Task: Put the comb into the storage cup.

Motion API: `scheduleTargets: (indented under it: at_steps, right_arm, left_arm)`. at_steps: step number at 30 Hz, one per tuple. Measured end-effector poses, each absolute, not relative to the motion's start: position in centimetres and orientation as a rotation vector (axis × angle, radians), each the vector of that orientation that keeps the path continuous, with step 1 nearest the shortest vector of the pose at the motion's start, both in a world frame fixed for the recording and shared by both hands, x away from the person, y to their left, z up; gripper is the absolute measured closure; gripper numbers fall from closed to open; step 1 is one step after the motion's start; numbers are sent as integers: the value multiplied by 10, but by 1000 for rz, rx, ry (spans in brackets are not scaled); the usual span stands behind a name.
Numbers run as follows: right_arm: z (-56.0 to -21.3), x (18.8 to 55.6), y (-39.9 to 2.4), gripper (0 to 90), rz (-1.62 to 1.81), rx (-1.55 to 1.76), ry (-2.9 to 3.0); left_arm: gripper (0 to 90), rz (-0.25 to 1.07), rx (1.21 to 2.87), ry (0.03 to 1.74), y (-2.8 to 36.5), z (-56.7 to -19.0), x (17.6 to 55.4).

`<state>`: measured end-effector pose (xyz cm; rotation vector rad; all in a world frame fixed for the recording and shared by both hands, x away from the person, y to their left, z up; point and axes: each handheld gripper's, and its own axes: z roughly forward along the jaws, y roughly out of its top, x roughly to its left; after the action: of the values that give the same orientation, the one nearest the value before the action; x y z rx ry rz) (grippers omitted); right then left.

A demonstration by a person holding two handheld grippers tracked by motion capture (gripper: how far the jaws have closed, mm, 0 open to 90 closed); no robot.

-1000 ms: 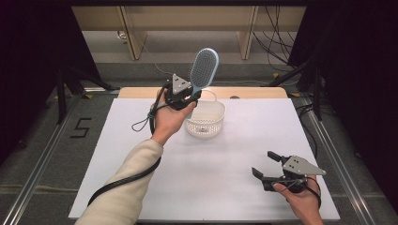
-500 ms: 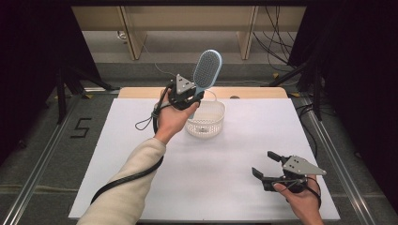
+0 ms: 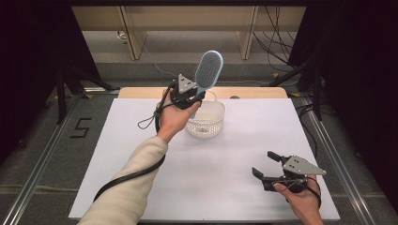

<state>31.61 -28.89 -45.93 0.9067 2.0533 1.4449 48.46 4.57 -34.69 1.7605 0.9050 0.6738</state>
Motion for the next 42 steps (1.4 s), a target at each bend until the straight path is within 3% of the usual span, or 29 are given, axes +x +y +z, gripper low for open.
scheduleTargets:
  at_steps: [42]
  right_arm:
    - [-460,316,-289,161,1451,914,2056]
  left_arm:
    - [700,678,1755,882,36,-354,498]
